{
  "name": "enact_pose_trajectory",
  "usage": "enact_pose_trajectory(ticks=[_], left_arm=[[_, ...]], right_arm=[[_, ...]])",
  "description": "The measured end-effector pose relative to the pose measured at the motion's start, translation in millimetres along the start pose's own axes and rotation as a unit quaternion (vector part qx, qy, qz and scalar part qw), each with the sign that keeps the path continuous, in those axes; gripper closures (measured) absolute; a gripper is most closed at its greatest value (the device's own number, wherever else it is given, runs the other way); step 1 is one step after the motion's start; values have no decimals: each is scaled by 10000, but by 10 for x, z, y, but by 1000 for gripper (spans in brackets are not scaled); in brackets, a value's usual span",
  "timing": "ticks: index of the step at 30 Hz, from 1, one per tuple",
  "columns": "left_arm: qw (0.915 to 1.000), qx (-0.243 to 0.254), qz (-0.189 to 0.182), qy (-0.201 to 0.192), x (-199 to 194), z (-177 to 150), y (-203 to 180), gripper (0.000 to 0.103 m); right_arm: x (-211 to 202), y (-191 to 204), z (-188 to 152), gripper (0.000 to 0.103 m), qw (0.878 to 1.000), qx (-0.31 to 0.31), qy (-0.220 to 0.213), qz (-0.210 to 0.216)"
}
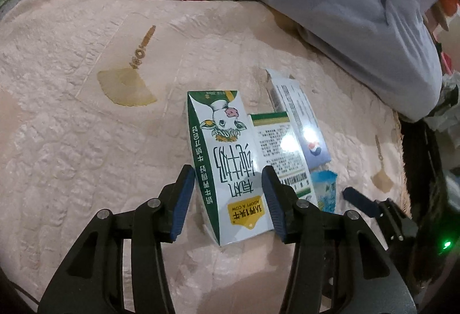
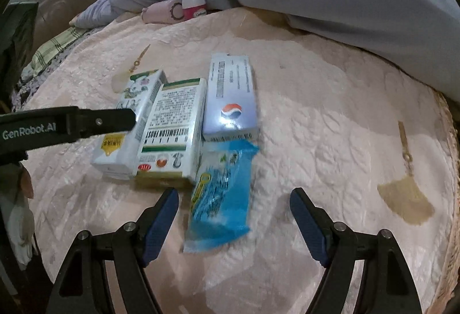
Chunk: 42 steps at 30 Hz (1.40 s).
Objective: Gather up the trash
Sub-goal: 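Grasp the green milk carton with the left tool while the right tool grasps the blue milk-candy wrapper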
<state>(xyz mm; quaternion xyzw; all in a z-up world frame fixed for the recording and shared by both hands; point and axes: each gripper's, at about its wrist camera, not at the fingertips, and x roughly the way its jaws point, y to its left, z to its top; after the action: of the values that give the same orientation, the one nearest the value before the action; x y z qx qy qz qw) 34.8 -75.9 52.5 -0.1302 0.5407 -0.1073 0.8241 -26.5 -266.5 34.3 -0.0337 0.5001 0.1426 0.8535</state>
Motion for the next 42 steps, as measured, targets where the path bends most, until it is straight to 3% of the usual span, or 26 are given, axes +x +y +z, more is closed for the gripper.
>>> enact_pose_trajectory(ticks=[3, 11, 16, 18, 20, 24, 34, 42], left_arm=[[9996, -38, -154, -212, -98, 66, 10, 53], [10000, 9, 85, 25, 122, 106, -49, 51], [9998, -20, 15, 216, 278, 94, -16, 47], [9998, 33, 13, 191, 258, 74, -15, 47], [9997, 85, 22, 208, 233, 38, 8, 48], [9996, 251, 28, 133, 78, -109, 65, 48], [9969, 778, -89, -67, -491, -514, -73, 48], [9920, 1218, -173, -277, -773, -832, -462, 48]], right_arm=[[42, -10, 53, 25, 10000, -46, -10, -3], [141, 5, 109, 25, 9999, -58, -17, -87], [146, -11, 107, 25, 9999, -24, -69, -82], [131, -13, 94, 35, 9999, -14, -96, -104], [105, -19, 88, 59, 9998, -22, -149, -144], [-15, -91, -23, 68, 9999, 26, -125, -107], [-648, -176, -466, 68, 9974, 390, -532, 303], [-1101, -181, -805, 68, 9947, 594, -802, 236]])
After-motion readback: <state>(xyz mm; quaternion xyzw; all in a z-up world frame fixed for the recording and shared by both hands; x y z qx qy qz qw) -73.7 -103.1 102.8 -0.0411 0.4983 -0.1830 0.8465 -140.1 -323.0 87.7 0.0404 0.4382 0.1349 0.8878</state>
